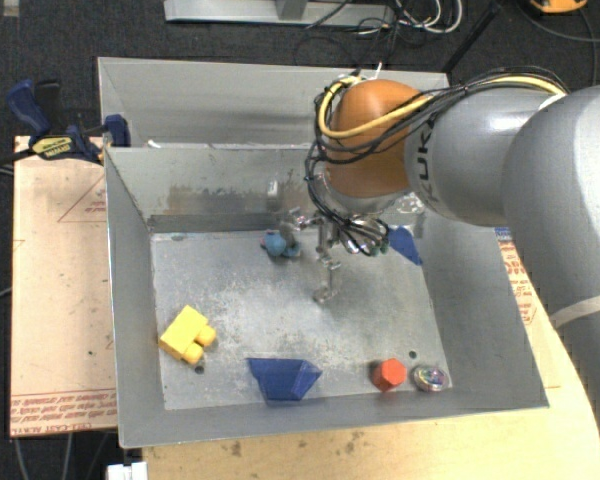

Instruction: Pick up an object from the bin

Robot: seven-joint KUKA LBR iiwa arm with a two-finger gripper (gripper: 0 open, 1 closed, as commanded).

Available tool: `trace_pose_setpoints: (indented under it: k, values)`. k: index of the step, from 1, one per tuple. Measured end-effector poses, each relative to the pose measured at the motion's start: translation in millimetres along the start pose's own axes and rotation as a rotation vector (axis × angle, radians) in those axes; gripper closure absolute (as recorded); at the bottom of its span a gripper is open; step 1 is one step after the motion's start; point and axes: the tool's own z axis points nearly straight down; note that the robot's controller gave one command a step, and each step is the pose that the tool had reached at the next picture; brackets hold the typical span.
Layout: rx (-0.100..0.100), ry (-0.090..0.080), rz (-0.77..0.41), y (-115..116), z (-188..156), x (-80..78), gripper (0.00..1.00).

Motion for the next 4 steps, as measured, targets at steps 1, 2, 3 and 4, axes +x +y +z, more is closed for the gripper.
trace_pose_setpoints:
  k: [1, 2, 3, 4]
  values:
    - [0.0, 0.002, -0.105, -1.5, -0.1, -5.3, 0.0]
    - [-0.001, -0.002, -0.102, -1.3, -0.7, -6.2, 0.0]
    - [-0.001, 0.002, 0.153, -2.0, 0.1, -5.8, 0.0]
    - [-0.001, 0.002, 0.153, -2.0, -0.1, -6.1, 1.0]
